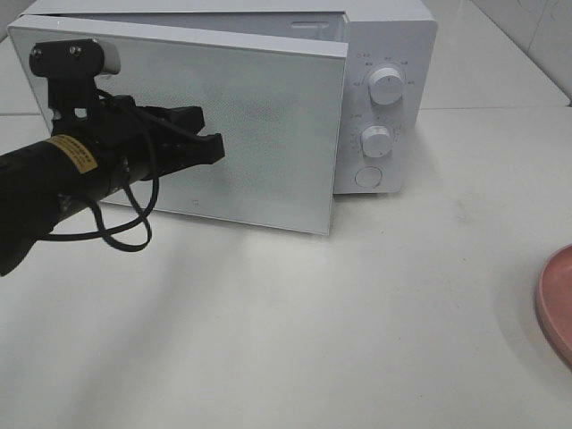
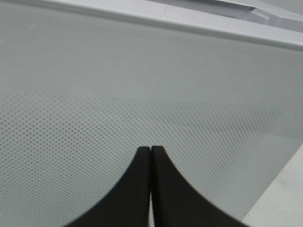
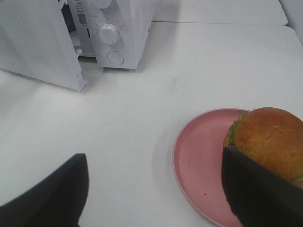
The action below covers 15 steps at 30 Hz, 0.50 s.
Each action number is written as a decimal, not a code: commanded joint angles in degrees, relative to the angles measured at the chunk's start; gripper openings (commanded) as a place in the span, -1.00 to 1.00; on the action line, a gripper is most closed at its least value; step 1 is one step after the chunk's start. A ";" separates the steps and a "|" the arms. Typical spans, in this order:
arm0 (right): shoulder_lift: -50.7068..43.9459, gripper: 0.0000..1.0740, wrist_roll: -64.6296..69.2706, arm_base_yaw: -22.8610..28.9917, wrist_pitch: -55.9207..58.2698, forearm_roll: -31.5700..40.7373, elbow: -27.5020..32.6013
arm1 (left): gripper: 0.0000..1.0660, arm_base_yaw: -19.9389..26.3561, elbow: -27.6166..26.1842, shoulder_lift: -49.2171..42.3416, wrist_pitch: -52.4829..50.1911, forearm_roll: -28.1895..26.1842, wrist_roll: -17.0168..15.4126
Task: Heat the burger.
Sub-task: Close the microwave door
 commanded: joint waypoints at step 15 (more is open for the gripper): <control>-1.60 0.41 -0.29 -0.40 -0.80 -0.11 0.17 | -1.00 -1.89 -16.84 8.88 6.47 -6.25 3.90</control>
